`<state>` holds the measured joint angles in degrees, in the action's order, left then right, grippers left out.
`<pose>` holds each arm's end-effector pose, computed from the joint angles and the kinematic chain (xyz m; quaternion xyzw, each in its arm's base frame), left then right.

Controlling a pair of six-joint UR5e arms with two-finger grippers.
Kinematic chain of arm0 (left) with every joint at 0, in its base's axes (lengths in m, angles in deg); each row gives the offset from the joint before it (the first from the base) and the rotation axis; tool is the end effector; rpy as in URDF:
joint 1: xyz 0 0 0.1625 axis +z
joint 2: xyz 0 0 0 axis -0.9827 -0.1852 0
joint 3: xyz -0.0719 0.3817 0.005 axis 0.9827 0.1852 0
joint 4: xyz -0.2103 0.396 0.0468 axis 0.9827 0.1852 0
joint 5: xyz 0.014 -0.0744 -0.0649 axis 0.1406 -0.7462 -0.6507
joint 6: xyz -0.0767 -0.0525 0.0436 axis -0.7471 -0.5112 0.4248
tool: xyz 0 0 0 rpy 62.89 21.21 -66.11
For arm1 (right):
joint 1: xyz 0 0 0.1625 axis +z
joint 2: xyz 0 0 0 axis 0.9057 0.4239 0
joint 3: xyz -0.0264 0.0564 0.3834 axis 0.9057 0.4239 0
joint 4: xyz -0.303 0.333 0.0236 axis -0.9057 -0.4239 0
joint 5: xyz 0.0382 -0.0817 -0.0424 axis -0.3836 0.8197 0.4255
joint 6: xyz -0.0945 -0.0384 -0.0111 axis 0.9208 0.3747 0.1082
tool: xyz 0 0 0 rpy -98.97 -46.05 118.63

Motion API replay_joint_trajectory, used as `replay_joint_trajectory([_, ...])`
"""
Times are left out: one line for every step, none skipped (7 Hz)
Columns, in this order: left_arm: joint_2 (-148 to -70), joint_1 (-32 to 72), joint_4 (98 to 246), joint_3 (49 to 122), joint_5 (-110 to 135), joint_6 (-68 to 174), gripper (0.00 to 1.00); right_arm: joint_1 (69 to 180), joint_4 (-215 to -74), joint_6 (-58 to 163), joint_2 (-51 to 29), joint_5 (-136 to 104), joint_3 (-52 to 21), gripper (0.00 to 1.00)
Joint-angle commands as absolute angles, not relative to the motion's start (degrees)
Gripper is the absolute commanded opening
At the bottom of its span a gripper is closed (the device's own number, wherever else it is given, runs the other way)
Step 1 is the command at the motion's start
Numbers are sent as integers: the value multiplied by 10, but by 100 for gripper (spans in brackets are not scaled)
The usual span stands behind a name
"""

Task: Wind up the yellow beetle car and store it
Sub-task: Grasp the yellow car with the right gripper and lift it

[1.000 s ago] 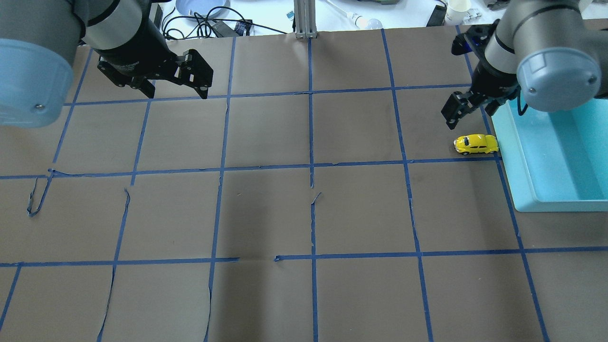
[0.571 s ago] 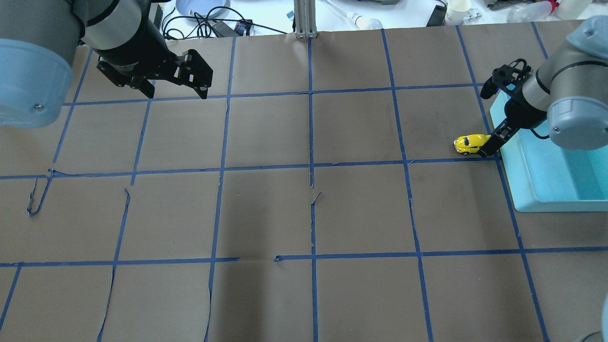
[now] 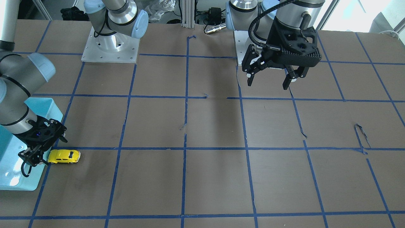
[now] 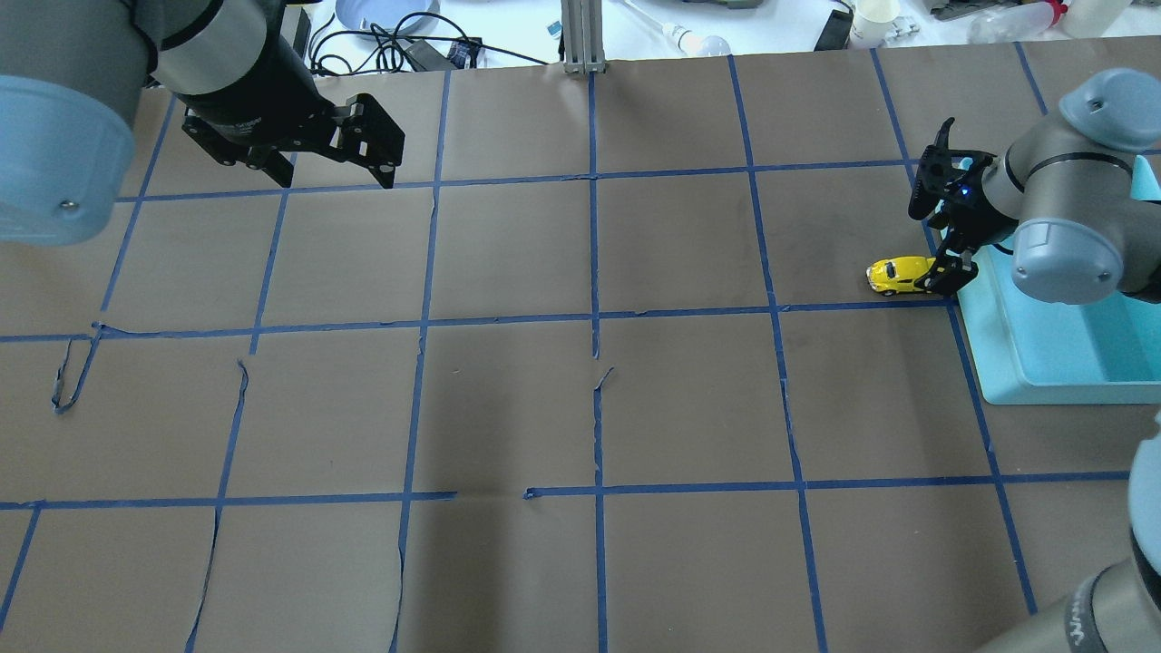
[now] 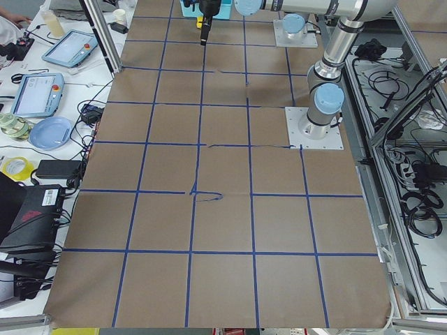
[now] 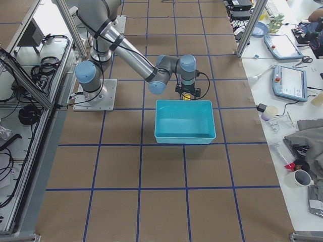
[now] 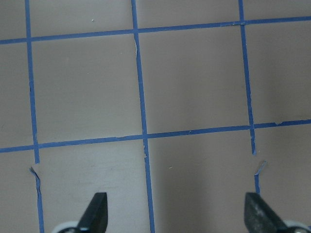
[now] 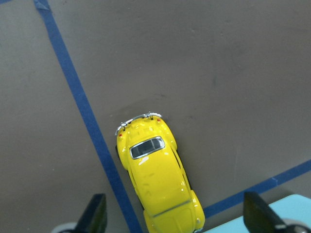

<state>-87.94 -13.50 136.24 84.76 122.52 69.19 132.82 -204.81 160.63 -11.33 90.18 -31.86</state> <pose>-0.1624 -0.5310 0.4760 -0.0396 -0.9950 0.0910 0.0140 -0.0825 -0.5893 0.1597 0.5716 -0.8164 0.0811 0.0177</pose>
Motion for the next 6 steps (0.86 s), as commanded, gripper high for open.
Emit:
replay_joint_trajectory([-879,-135,1363,848,1226,693,100,1334,-2060,1630,-139,902,-318,99])
replay_joint_trajectory([-879,-135,1362,848,1226,692,100,1336,-2062,1637,-144,902,-318,90])
replay_joint_trajectory([-878,-135,1362,847,1226,693,100,1337,-2063,1636,-149,901,-318,88])
replay_joint_trajectory([-878,-135,1363,848,1226,693,100,1337,-2063,1636,-154,903,-318,58])
replay_joint_trajectory([-878,-135,1363,848,1226,693,100,1337,-2062,1636,-152,905,-317,7])
replay_joint_trajectory([-878,-135,1363,848,1226,694,100,1338,-2062,1636,-151,906,-318,0])
